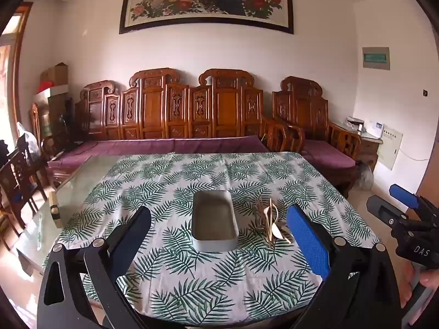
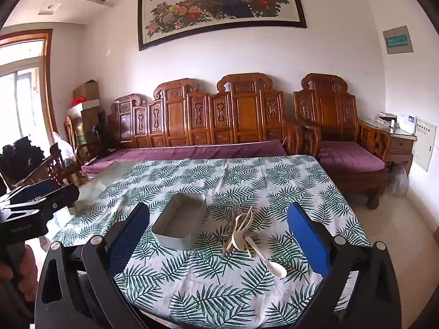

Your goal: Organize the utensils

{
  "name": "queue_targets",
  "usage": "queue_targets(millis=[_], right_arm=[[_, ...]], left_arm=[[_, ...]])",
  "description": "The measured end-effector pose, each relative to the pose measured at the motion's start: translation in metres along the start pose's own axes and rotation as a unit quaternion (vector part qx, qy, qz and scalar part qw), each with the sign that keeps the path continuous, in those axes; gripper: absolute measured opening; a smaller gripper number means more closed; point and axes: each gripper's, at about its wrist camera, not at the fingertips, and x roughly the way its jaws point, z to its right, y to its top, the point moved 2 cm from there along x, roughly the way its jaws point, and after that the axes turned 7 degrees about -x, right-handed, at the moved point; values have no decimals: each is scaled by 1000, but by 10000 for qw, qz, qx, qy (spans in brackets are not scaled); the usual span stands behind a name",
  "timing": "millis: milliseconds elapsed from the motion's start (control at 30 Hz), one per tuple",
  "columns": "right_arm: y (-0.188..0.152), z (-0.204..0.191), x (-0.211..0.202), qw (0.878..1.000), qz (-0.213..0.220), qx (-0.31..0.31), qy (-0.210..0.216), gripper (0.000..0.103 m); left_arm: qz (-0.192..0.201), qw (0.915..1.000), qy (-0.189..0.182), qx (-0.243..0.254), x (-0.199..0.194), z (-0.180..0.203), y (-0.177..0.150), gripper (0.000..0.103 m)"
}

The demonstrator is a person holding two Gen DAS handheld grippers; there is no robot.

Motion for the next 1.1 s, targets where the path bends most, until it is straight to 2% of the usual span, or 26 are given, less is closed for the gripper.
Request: queue_targets(millis=[1100], right_arm=[[1,0,-1,10000,-3,2,-2,101]], left_arm=[[47,10000,-37,25,-4,4,1,96]])
